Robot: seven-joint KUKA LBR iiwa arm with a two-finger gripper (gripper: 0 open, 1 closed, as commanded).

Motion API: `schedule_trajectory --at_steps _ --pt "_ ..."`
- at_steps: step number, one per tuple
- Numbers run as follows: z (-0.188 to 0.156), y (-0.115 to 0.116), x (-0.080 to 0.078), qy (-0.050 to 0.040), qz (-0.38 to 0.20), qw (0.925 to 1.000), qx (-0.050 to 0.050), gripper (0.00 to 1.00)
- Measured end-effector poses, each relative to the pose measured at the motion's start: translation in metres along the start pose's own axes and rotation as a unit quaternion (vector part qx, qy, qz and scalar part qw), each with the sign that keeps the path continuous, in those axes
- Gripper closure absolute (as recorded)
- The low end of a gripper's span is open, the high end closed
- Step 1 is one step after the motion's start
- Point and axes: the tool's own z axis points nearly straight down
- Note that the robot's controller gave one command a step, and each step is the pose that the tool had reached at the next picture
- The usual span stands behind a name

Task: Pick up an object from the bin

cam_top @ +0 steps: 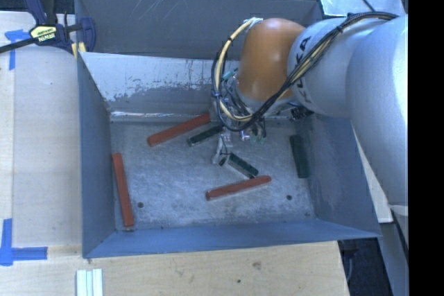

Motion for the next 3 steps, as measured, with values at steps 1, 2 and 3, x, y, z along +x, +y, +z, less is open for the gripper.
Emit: schedule_trajectory --at_steps 1,2,3 --pt "-0.002 0.001 -0.001 -0.0019 -0.001 1.0000 0.000 1.00" --pt "-0.126 -0.014 0.006 -0.0038 -0.022 0.9998 0.000 1.00" --pt "-0.219 0.004 -0.007 -0.0030 -0.372 0.9282 0.000 1.00"
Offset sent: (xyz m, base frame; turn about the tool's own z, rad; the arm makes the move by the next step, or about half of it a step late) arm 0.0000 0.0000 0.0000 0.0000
